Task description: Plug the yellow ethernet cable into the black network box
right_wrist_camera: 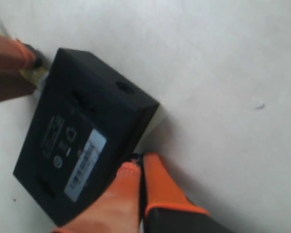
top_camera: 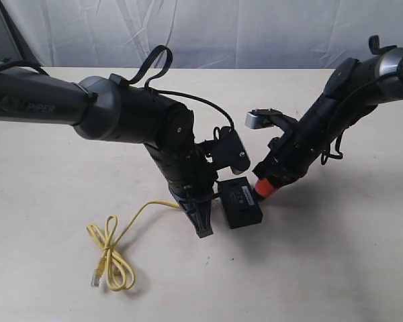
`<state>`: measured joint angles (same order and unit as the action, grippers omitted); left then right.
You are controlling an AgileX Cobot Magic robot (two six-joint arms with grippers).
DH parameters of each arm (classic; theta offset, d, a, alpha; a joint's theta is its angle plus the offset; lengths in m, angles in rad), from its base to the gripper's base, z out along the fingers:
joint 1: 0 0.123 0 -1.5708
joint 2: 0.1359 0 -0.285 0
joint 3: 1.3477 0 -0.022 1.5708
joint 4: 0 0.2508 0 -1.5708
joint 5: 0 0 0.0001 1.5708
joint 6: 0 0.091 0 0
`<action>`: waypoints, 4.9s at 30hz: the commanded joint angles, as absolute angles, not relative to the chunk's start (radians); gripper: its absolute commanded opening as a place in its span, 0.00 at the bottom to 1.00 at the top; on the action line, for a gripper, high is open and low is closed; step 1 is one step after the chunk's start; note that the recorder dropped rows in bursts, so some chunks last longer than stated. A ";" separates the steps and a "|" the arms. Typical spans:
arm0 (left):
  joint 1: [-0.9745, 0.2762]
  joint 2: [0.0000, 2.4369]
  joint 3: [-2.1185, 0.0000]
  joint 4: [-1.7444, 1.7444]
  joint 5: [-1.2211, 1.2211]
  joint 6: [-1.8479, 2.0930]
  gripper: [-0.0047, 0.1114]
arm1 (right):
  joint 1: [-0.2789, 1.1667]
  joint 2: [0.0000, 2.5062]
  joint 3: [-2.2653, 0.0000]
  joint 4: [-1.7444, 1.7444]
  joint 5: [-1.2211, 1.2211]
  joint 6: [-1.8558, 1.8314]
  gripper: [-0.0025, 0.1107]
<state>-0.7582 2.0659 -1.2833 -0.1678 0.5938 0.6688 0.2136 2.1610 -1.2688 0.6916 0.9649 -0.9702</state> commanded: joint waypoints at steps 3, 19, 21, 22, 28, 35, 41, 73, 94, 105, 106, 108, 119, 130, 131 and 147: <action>-0.760 2.071 -1.288 -0.186 0.595 0.653 0.04 | 0.211 2.172 -1.261 0.751 0.844 -0.996 0.01; -0.760 2.071 -1.288 -0.247 0.560 0.653 0.04 | 0.211 2.190 -1.261 0.833 0.924 -1.020 0.01; -0.760 2.071 -1.288 -0.247 0.560 0.653 0.04 | 0.211 2.190 -1.261 0.836 0.921 -1.020 0.01; -0.760 2.071 -1.288 -0.247 0.560 0.650 0.04 | 0.211 2.190 -1.261 0.836 0.921 -1.020 0.01; -0.760 2.071 -1.288 -0.247 0.562 0.605 0.04 | 0.211 2.190 -1.261 0.809 0.911 -0.999 0.01; -0.760 2.055 -1.288 -0.256 0.588 0.605 0.04 | 0.211 2.190 -1.261 0.741 0.910 -0.949 0.01; -0.760 2.039 -1.288 -0.282 0.586 0.605 0.04 | 0.211 2.190 -1.261 0.730 0.933 -0.925 0.01; -0.760 2.066 -1.287 -0.382 0.624 0.579 0.04 | 0.211 2.190 -1.261 0.660 1.014 -0.807 0.01; -0.760 2.060 -1.306 -0.262 0.598 0.559 0.04 | 0.211 2.190 -1.261 0.655 1.014 -0.807 0.01; -0.760 2.060 -1.306 -0.303 0.587 0.559 0.04 | 0.211 2.190 -1.261 0.671 1.018 -0.807 0.01; -0.760 2.060 -1.306 -0.303 0.595 0.559 0.04 | 0.211 2.190 -1.261 0.676 1.018 -0.807 0.01; -0.760 2.060 -1.306 -0.302 0.608 0.559 0.04 | 0.211 2.190 -1.261 0.683 1.018 -0.807 0.01; -0.760 2.060 -1.306 -0.295 0.646 0.557 0.04 | 0.211 2.190 -1.261 0.685 1.018 -0.807 0.01; -0.760 2.042 -1.309 -0.293 0.626 0.557 0.04 | 0.211 2.190 -1.261 0.685 1.018 -0.807 0.01; -0.760 2.042 -1.309 -0.299 0.626 0.557 0.04 | 0.211 2.190 -1.261 0.685 1.018 -0.807 0.01; -0.782 2.070 -1.309 -0.299 0.647 0.559 0.04 | 0.211 2.190 -1.261 0.705 1.022 -0.807 0.01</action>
<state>-0.7622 2.0684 -1.3042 -0.2901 0.6494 0.5638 0.2093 2.1770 -1.2726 0.7332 1.0197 -0.8048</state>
